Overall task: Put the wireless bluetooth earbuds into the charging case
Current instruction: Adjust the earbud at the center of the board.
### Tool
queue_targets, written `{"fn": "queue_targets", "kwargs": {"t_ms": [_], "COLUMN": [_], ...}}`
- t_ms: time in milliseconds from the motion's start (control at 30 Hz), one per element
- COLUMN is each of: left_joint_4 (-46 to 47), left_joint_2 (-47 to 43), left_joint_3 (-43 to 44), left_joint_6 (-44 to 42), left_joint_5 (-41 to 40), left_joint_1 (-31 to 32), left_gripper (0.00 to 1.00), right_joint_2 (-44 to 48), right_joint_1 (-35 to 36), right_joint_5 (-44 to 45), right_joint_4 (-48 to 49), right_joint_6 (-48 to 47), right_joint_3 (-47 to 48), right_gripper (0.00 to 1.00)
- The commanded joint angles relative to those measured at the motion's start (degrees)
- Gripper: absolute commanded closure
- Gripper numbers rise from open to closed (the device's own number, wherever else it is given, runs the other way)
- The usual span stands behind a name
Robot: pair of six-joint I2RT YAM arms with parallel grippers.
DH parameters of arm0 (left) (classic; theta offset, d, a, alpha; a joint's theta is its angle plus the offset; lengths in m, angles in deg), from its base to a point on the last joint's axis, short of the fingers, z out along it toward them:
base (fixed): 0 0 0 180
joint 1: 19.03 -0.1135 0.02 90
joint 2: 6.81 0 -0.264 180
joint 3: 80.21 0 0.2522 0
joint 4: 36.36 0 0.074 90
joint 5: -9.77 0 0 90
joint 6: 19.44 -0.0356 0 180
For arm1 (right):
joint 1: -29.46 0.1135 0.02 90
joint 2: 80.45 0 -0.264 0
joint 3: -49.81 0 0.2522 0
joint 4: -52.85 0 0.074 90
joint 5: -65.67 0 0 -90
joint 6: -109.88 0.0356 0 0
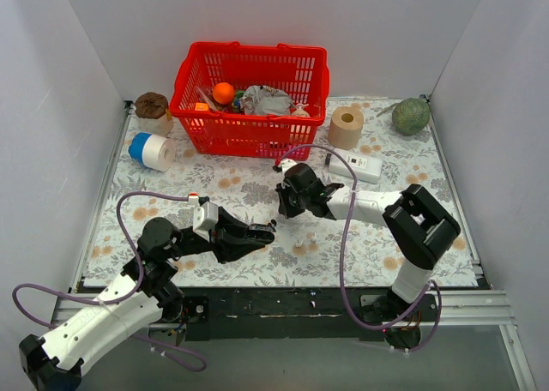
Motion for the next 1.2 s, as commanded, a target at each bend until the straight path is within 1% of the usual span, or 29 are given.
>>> {"fn": "queue_targets", "kwargs": {"t_ms": [0, 233, 767, 1000, 1100, 1133, 1167], "left_joint_4": [-0.6, -1.2, -1.0, -0.7, -0.6, -0.7, -0.7], "left_joint_2": [-0.7, -0.7, -0.7, -0.6, -0.5, -0.6, -0.7], "left_joint_3": [-0.7, -0.4, -0.3, -0.1, 0.0, 0.1, 0.1], "left_joint_6": [0.2, -0.2, 0.2, 0.7, 0.7, 0.7, 0.7], "left_joint_5": [-0.5, -0.6, -0.2, -0.1, 0.0, -0.1, -0.2], "left_joint_1": [0.2, 0.2, 0.2, 0.2, 0.2, 0.2, 0.2], "left_gripper": [1.00, 1.00, 1.00, 1.00, 1.00, 1.00, 1.00], "right_joint_2": [-3.2, -5.1, 1.2, 2.0, 4.4, 7.5, 9.2], "right_joint_1": [0.2, 0.2, 2.0, 3.8, 3.8, 3.8, 3.8], "right_joint_5": [-5.9, -8.4, -8.6, -11.6, -6.3, -1.7, -0.3], "right_joint_4": [1.8, 3.3, 7.0, 7.8, 5.4, 5.1, 4.7], "right_joint_6": [-2.2, -1.9, 1.7, 0.9, 2.5, 2.9, 3.1], "right_joint_3": [3.8, 1.9, -8.0, -9.3, -9.8, -11.0, -11.5], "right_gripper": [0.99, 0.99, 0.99, 0.99, 0.99, 0.99, 0.98]}}
